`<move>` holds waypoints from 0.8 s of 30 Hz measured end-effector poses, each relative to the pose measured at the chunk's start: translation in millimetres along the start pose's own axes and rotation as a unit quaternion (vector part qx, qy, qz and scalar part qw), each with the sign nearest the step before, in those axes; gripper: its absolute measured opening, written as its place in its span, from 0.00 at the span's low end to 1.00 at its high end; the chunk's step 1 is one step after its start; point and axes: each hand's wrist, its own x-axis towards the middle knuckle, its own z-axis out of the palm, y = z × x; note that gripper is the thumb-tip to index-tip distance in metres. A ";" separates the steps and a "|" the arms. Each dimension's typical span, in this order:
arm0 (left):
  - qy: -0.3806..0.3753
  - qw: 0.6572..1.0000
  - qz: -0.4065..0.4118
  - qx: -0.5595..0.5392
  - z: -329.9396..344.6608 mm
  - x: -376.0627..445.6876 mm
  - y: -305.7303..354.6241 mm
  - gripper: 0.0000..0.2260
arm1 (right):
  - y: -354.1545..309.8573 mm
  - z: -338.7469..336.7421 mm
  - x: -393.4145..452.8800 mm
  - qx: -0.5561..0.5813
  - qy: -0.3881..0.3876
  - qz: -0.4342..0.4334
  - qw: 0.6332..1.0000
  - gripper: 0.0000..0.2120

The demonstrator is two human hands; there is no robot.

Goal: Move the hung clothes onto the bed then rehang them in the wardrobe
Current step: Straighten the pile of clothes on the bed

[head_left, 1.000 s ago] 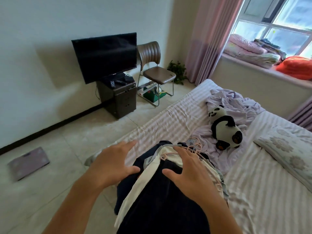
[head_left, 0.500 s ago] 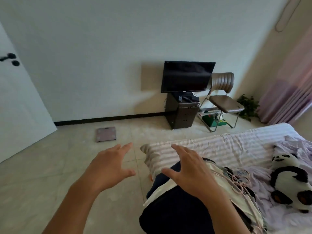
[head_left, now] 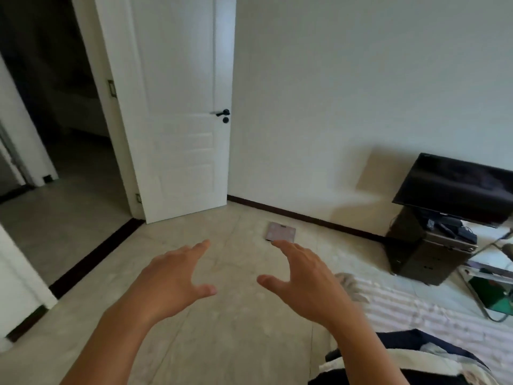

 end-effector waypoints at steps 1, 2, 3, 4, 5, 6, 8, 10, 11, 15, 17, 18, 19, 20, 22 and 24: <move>0.010 1.000 -0.015 -0.004 -8.5 -9.3 -20.6 0.42 | -20.9 8.4 4.4 0.002 -0.005 -0.016 1.000 0.37; 0.018 0.999 -0.029 -0.007 -17.4 -19.3 -40.6 0.42 | -42.5 16.9 8.3 0.003 -0.010 -0.031 0.999 0.37; 0.025 0.999 -0.042 -0.013 -26.7 -30.0 -61.1 0.42 | -65.1 25.7 11.9 0.004 -0.015 -0.044 0.999 0.37; 0.030 0.998 -0.054 -0.020 -36.0 -41.7 -82.0 0.43 | -89.2 34.9 15.0 0.005 -0.020 -0.058 0.998 0.37; 0.036 0.997 -0.063 -0.028 -45.7 -53.5 -102.5 0.43 | -113.5 44.8 17.8 0.006 -0.026 -0.073 0.997 0.37; 0.042 0.996 -0.069 -0.032 -55.8 -65.8 -123.0 0.43 | -138.2 55.3 20.6 0.004 -0.033 -0.091 0.995 0.37; 0.062 0.993 -0.091 -0.032 -74.7 -91.3 -163.2 0.43 | -187.4 75.4 25.3 -0.003 -0.049 -0.124 0.991 0.36; 0.080 0.989 -0.122 -0.032 -93.3 -118.4 -200.6 0.43 | -235.2 94.7 28.7 -0.006 -0.063 -0.155 0.986 0.36; 0.089 0.986 -0.136 -0.031 -102.4 -132.2 -219.0 0.43 | -258.5 104.1 30.0 -0.007 -0.068 -0.171 0.983 0.36; 0.119 0.972 -0.199 -0.028 -132.5 -187.1 -282.4 0.41 | -343.0 139.9 33.6 -0.014 -0.097 -0.228 0.969 0.36; 0.138 0.964 -0.225 -0.028 -144.4 -211.6 -310.1 0.40 | -379.9 155.7 35.8 -0.020 -0.111 -0.254 0.961 0.36; 0.147 0.959 -0.239 -0.030 -149.6 -223.2 -324.6 0.39 | -397.9 162.6 36.8 -0.023 -0.118 -0.265 0.957 0.36; 0.154 0.954 -0.254 -0.034 -155.0 -234.6 -338.5 0.39 | -415.5 169.2 37.9 -0.025 -0.123 -0.276 0.953 0.36; 0.161 0.949 -0.268 -0.037 -160.3 -245.4 -352.1 0.39 | -432.6 175.0 38.7 -0.027 -0.128 -0.286 0.949 0.36; 0.170 0.940 -0.292 -0.040 -170.3 -263.1 -378.6 0.40 | -465.6 186.9 42.9 -0.032 -0.136 -0.308 0.941 0.36; 0.179 0.933 -0.310 -0.045 -181.2 -276.5 -401.1 0.40 | -497.9 199.8 49.5 -0.036 -0.142 -0.331 0.932 0.36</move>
